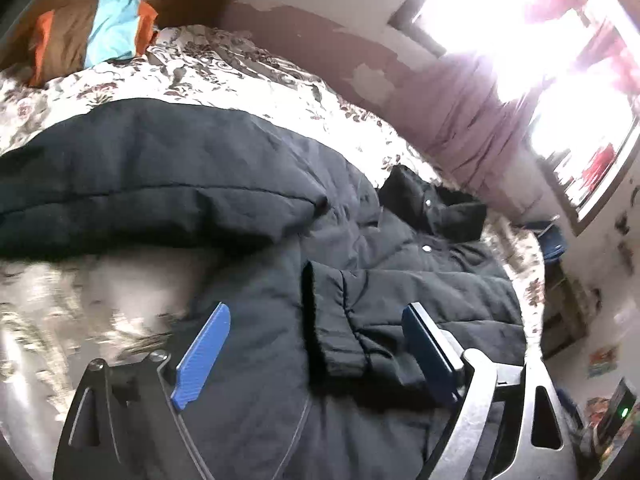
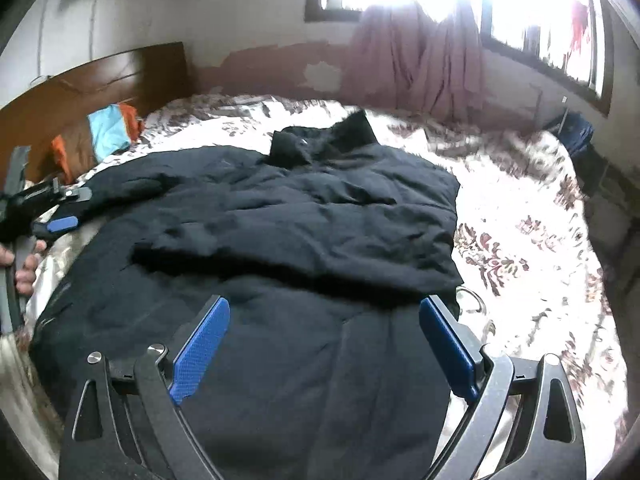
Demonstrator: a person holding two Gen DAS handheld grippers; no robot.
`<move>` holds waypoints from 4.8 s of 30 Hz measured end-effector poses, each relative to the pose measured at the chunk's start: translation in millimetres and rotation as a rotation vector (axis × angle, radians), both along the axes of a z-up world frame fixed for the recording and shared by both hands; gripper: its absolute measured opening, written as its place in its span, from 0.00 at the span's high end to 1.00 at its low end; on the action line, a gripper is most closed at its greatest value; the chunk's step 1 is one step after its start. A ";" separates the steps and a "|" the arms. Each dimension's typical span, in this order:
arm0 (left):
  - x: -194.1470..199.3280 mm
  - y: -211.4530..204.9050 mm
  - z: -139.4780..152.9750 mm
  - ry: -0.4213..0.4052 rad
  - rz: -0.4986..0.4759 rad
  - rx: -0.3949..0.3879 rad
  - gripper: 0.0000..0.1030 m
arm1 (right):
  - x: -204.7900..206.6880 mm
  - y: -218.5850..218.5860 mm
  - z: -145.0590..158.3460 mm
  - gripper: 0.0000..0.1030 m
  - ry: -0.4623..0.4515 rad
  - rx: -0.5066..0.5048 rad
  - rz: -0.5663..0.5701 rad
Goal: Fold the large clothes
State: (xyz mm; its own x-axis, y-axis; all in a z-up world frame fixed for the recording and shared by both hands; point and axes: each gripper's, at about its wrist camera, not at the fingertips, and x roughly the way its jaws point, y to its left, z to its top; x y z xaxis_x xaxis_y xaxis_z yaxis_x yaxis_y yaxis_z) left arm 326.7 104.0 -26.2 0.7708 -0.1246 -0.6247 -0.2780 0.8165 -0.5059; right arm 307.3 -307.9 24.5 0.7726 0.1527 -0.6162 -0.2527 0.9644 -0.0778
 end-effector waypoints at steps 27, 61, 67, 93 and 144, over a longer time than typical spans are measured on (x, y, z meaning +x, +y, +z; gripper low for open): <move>-91.2 202.3 -72.7 -0.228 0.299 -0.593 0.00 | -60.4 167.8 -34.1 0.02 0.154 0.047 -0.031; -75.3 230.8 -66.6 -0.462 0.432 -0.492 0.93 | 63.2 188.2 -54.3 0.01 0.070 -0.032 -0.168; -86.3 190.2 1.8 -0.541 0.269 -0.178 0.93 | 18.1 124.5 -39.4 0.01 0.056 -0.031 -0.125; 32.3 -195.0 35.9 -0.109 -0.581 -0.115 0.26 | -4.8 -141.1 -119.2 0.01 0.102 0.802 -0.403; 121.7 -74.4 -11.3 0.024 -0.186 0.314 0.14 | 76.6 -48.7 -71.4 0.28 -0.062 0.187 -0.376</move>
